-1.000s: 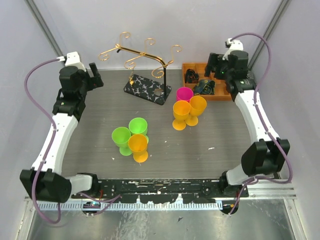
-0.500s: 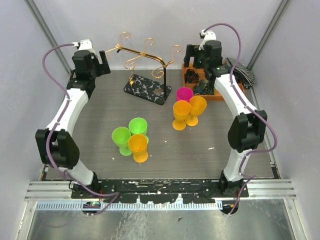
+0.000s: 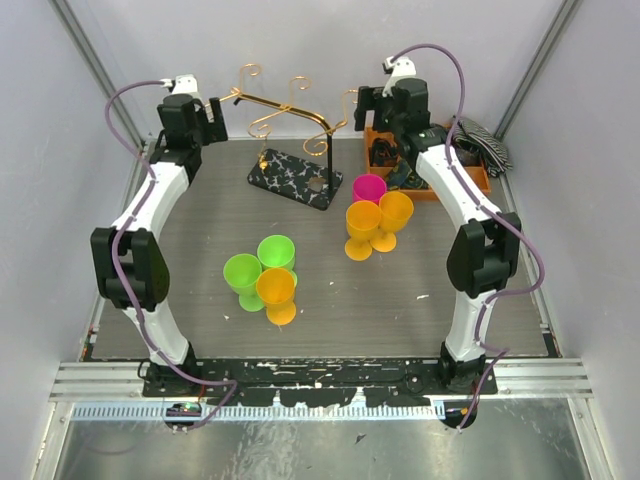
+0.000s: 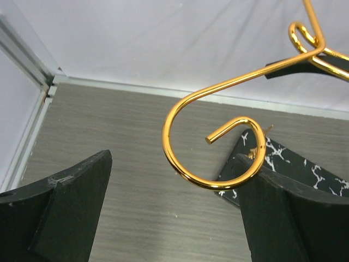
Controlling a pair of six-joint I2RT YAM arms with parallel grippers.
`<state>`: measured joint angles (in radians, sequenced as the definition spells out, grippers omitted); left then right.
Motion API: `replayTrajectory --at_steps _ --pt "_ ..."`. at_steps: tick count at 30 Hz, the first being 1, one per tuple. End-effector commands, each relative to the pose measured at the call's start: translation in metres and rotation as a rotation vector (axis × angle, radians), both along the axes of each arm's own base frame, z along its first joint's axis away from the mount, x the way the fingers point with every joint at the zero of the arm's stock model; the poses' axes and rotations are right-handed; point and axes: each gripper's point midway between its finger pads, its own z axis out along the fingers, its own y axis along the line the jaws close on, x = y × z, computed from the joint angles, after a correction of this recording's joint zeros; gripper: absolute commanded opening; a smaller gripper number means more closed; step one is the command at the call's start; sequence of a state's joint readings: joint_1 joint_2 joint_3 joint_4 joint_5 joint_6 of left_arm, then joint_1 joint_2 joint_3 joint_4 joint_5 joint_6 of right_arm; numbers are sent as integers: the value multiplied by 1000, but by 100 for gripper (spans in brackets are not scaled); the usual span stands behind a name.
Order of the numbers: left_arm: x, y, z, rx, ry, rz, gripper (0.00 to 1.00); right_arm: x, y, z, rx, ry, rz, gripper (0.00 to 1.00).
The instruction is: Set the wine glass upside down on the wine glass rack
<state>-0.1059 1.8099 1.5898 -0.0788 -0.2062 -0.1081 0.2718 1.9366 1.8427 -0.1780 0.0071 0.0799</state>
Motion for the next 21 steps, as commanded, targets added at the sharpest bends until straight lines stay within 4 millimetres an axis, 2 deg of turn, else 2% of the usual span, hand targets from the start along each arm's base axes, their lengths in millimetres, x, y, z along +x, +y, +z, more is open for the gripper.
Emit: replayTrajectory --at_steps 1,10,16,21 --pt "23 4 32 39 -112 20 98 0 19 54 -6 -152 48 100" --pt "40 10 36 127 -117 25 98 -24 63 41 -69 -135 175 100" --pt "41 9 38 134 -124 13 98 -55 96 36 -116 -131 216 100" --pt "42 4 39 133 -127 -21 98 -78 115 37 -130 -147 220 100"
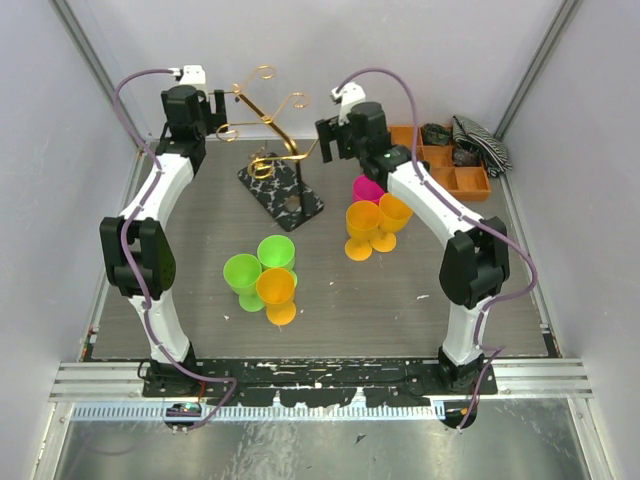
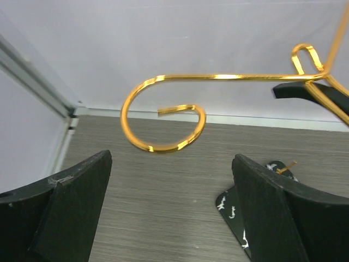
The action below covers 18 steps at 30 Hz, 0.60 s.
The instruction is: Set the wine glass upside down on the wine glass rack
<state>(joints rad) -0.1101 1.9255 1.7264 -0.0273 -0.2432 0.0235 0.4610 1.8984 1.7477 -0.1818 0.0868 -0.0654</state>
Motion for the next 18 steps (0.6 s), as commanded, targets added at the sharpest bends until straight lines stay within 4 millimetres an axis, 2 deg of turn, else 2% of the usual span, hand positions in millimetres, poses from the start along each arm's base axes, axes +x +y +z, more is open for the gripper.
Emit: replayTrajectory --at_steps 1,9,11,18 --pt "7 -3 26 7 -68 -30 98 -37 39 64 56 -147 80 100" --pt "-2 -2 36 25 -78 -54 98 -75 63 77 40 -175 108 100" --pt "-6 -1 38 29 -76 -56 98 -84 61 74 26 -158 104 100" --pt "-13 -10 36 32 -77 -122 98 -110 35 55 15 -97 53 100"
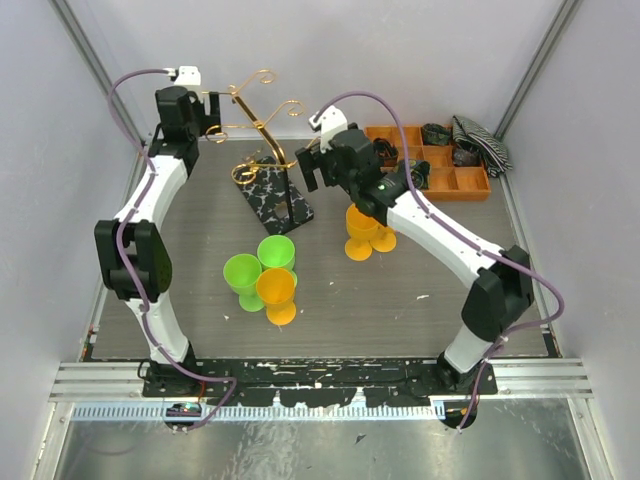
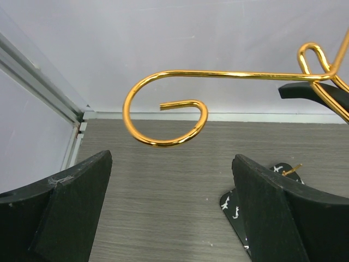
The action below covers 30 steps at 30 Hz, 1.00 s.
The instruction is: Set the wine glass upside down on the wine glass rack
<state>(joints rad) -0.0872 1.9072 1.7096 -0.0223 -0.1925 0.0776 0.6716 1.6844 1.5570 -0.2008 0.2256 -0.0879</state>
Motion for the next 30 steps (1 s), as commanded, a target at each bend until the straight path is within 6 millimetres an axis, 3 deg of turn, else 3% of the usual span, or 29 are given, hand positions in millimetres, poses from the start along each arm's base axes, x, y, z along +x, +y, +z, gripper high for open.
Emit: replayTrajectory --at_steps 1,7,13,16,22,26,30 --pt "-11 -18 31 -6 -78 -92 98 -21 -17 33 70 -52 -33 100" --pt "-15 -15 27 -7 -74 -106 98 -48 -42 46 48 -28 -51 100" --pt "-16 -10 20 -9 -56 -95 98 -52 -65 91 50 -102 -118 100" --pt "-17 -12 18 -13 -59 -104 98 -36 -63 122 79 -158 -116 100" --pt "-17 -15 18 -19 -63 -122 98 22 -54 154 260 -172 -54 100" --pt "-17 -17 18 -12 -66 -136 98 50 -36 143 261 -138 -31 100" --pt "-18 -19 14 -1 -62 -155 98 66 -15 118 286 -81 20 100"
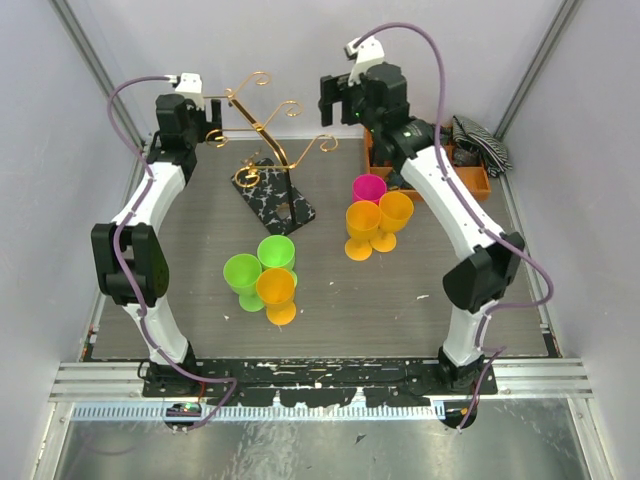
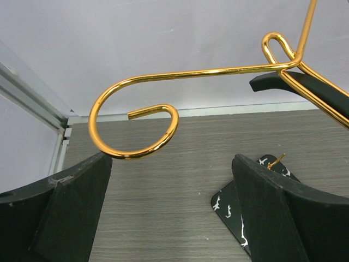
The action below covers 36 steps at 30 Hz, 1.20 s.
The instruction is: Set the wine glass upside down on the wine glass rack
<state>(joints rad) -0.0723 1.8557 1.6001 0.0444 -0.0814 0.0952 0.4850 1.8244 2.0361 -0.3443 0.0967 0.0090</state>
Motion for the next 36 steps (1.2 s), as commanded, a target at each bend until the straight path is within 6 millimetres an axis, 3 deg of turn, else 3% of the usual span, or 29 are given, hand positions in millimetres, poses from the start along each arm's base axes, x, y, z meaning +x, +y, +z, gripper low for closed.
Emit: replayTrajectory --at_steps 1,11,20,26,36 --pt "-8 -10 23 6 -59 -64 98 4 34 -8 73 23 119 100" --pt "-9 -18 13 17 -63 -127 98 10 55 -30 201 131 206 100" --pt "-8 -27 7 3 -84 -182 98 4 50 -68 160 273 193 100" --pt "-9 -36 6 -15 -97 -226 98 7 57 -77 168 290 228 100" --pt "-16 -46 6 -28 -113 -283 98 -33 58 -96 113 410 323 100"
